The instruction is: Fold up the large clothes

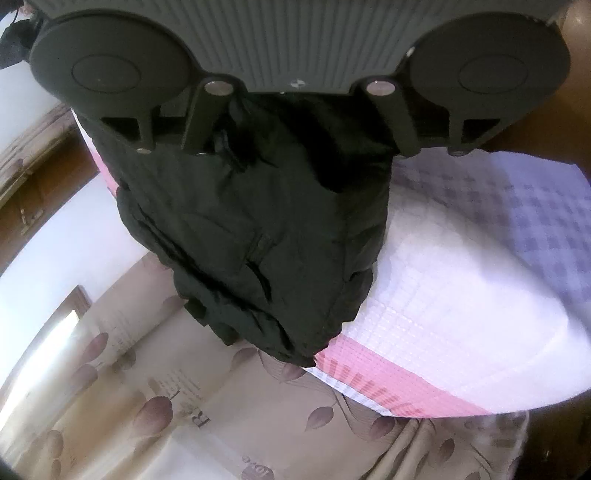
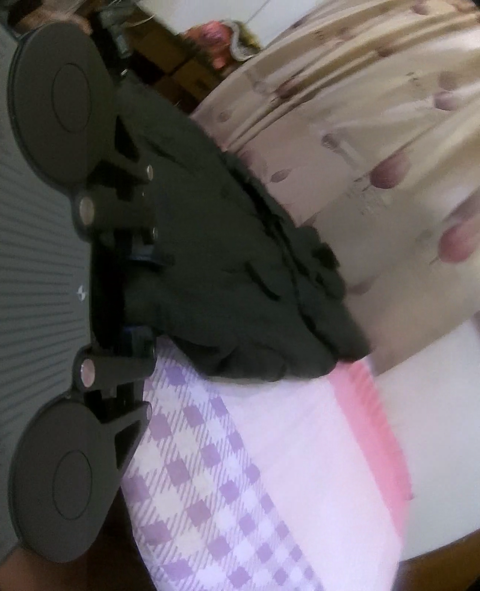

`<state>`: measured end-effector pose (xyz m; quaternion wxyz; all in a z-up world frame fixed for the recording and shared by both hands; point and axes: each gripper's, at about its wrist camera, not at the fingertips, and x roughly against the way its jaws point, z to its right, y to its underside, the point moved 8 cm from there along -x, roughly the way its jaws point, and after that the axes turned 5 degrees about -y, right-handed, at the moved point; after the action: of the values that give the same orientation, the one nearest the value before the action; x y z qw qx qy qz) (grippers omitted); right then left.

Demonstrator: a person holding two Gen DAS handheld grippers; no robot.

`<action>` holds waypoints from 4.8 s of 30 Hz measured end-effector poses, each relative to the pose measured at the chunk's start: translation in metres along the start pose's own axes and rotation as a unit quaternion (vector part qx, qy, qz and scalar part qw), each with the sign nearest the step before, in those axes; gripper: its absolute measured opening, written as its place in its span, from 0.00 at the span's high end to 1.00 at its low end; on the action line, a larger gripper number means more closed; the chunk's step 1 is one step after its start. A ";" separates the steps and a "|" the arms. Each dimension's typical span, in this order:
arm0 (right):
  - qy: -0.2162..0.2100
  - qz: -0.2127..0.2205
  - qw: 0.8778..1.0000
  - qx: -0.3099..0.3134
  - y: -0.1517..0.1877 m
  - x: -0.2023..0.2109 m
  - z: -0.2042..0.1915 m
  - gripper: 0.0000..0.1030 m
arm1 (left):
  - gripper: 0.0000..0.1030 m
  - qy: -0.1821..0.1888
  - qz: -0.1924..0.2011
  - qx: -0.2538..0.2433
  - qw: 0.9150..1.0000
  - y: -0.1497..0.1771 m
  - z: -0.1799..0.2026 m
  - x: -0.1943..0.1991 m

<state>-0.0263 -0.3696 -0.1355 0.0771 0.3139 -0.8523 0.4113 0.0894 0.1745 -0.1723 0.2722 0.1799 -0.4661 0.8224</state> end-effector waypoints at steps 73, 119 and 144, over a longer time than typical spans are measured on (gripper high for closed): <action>-0.183 0.083 0.972 -0.121 -0.179 0.005 -0.038 0.84 | 0.91 0.084 0.192 0.037 0.977 -0.130 0.130 0.077; -0.005 -0.090 0.949 0.302 -0.204 -0.339 -0.132 0.69 | 0.80 0.043 0.136 -0.223 0.964 -0.170 0.272 -0.209; 0.065 -0.074 0.953 0.287 -0.231 -0.354 0.022 0.74 | 0.89 -0.046 0.102 -0.014 0.994 -0.192 0.078 -0.276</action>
<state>0.3950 -0.3264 -0.1369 0.0691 0.3572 -0.6658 0.6514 0.4284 0.1098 -0.1569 0.1674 0.1654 -0.5053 0.8303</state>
